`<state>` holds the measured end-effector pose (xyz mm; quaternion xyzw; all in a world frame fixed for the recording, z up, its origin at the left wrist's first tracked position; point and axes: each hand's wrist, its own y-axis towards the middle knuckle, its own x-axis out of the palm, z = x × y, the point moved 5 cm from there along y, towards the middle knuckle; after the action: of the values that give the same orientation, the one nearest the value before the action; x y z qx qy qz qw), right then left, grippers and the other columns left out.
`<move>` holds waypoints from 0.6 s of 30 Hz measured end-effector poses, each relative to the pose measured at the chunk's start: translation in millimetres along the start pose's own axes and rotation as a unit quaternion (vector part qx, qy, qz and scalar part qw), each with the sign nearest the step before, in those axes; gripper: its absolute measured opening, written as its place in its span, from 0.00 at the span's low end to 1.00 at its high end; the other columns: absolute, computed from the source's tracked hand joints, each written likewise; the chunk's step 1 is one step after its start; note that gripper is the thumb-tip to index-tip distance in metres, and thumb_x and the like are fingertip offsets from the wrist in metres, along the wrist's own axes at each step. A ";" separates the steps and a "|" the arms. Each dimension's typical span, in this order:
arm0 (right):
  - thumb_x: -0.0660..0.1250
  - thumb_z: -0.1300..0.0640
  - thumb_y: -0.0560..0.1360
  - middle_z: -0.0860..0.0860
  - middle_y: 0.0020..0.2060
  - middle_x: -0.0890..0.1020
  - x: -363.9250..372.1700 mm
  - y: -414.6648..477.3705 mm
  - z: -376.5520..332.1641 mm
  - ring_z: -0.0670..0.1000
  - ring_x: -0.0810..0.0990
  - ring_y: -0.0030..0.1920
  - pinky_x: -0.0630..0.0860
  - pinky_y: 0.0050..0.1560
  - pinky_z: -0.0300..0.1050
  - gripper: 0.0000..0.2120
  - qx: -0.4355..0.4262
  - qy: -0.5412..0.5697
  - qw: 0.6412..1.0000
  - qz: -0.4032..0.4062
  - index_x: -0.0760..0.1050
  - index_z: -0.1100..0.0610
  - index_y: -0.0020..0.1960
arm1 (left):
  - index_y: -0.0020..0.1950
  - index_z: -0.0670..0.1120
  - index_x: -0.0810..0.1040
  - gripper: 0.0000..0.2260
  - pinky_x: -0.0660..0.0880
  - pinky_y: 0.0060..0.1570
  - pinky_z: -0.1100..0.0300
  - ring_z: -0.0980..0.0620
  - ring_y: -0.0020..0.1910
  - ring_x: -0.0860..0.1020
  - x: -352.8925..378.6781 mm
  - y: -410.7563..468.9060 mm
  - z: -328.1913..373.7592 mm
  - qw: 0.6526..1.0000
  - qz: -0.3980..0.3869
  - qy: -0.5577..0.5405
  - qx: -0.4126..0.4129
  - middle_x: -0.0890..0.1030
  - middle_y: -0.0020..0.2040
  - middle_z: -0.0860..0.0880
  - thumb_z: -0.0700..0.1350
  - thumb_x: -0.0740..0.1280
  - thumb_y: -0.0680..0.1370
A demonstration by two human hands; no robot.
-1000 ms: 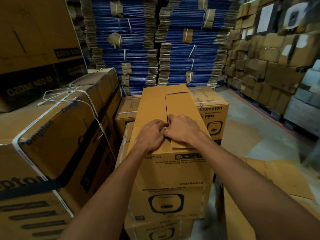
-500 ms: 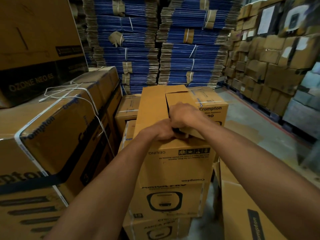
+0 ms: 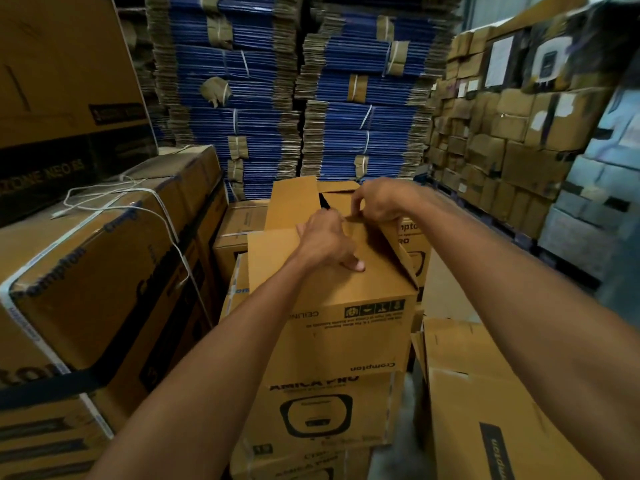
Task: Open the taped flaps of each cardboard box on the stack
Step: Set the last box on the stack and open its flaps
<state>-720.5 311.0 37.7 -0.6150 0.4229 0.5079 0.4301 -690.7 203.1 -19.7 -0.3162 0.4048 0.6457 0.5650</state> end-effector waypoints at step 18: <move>0.65 0.49 0.82 0.52 0.66 0.77 51.7 3.8 -46.0 0.55 0.78 0.63 0.81 0.59 0.58 0.21 -0.117 0.066 0.980 -0.148 0.72 0.50 0.74 | 0.61 0.48 0.79 0.11 0.67 0.41 0.55 0.48 0.41 0.75 -55.3 -122.0 12.2 0.929 0.099 0.322 0.152 0.68 0.40 0.50 0.51 0.64 0.83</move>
<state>-705.6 261.6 -8.6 -0.7492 0.2919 0.4430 0.3965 -560.9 191.7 13.8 -0.3754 0.6874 0.4930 0.3789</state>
